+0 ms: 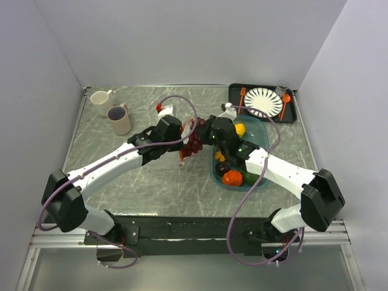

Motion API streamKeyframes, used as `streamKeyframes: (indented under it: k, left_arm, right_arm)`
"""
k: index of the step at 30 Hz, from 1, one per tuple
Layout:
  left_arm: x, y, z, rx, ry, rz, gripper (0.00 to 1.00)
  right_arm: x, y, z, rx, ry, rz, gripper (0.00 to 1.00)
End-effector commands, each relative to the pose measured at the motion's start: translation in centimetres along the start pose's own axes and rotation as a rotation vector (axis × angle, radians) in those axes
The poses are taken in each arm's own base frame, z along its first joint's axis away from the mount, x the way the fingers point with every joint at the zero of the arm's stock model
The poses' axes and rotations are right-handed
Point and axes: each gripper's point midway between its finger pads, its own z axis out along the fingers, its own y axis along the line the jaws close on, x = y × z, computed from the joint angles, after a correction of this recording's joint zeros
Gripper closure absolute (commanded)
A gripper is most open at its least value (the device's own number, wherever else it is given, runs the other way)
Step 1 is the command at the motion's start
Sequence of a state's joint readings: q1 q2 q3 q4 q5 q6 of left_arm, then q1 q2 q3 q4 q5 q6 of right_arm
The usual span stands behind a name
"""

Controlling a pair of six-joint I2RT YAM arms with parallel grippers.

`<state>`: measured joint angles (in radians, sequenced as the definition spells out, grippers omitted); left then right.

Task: Place the food in the zip-top bag and seal the zipper
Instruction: Place the fake fruit in the zipper food storage bag.

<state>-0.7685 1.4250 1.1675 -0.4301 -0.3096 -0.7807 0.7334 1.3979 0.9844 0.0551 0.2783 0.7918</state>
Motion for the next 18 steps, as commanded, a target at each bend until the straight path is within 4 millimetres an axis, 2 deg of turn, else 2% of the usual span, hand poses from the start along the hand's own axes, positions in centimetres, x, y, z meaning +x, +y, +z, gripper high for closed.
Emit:
streamKeyframes:
  k: [1,9,12,14,18]
  left_arm:
    - [-2.5,-2.7,-1.3,0.093,-0.054,-0.049,0.99]
    - [-2.8,-3.2,-1.4,0.114,-0.059,-0.063,0.99]
    - [-3.1,-3.5,-1.4,0.125,-0.066,-0.066,0.99]
    - [-3.4,-3.8,-1.4,0.128,-0.071,-0.066,0.99]
    - [-3.9,-3.7,-1.7,0.123,-0.09,-0.067,0.99]
  right_arm:
    - [-5.2,3.2,-0.3,-0.066,-0.188,0.069,1.0]
    - [-4.2,4.0,1.0,-0.091,-0.17,0.071,1.0]
    - [-3.6,5.5,1.2,-0.142,-0.156,0.066,1.0]
    - [-3.0,6.6,1.0,-0.185,-0.148,0.053,1.0]
    - [-0.8,6.3,1.8,-0.182,-0.087,0.058,1.0]
